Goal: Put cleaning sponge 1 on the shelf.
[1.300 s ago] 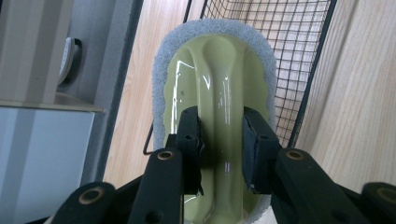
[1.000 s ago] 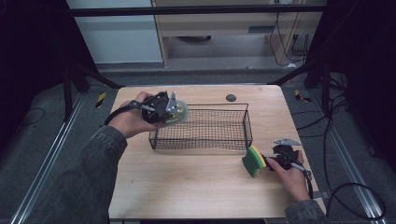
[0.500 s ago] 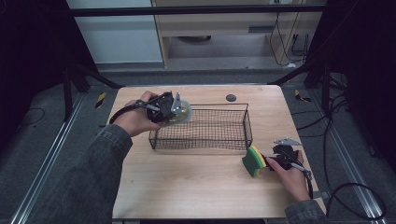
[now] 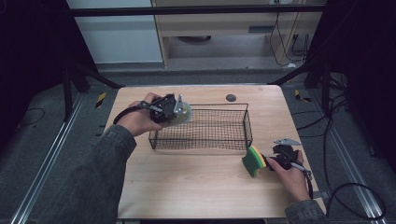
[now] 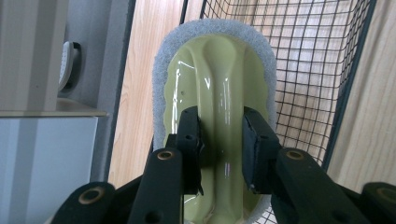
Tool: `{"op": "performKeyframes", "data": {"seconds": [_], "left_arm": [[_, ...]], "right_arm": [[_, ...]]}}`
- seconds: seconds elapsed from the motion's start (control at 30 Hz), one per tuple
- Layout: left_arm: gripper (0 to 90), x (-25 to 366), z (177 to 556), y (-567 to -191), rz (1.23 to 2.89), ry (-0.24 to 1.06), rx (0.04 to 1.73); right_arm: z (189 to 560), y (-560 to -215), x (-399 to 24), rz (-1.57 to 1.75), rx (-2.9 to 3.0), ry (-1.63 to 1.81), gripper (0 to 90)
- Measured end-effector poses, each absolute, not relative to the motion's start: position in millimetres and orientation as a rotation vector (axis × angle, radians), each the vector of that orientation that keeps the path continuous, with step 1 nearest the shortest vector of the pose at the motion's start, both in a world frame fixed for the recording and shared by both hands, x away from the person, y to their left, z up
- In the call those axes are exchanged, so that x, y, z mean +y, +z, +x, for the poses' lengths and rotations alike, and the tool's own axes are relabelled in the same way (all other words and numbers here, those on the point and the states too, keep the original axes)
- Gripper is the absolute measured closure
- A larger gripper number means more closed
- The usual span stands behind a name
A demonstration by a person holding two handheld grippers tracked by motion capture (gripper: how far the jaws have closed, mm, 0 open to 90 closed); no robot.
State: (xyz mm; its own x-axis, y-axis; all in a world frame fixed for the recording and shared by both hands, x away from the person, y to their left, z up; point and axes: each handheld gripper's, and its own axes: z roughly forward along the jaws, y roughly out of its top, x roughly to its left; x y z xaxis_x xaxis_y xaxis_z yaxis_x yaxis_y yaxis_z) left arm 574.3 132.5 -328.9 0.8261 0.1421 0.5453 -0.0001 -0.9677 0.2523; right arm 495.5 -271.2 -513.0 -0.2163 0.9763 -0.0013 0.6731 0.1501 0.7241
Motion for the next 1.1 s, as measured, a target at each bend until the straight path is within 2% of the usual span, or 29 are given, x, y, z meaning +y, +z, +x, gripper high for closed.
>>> {"op": "performKeyframes", "data": {"seconds": [1.1], "left_arm": [[70.9,146.7,595.5,-361.5,2.800,0.782,0.143]], "right_arm": [[496.6,-513.0,-271.0,1.560,1.962,0.829,0.7]]}}
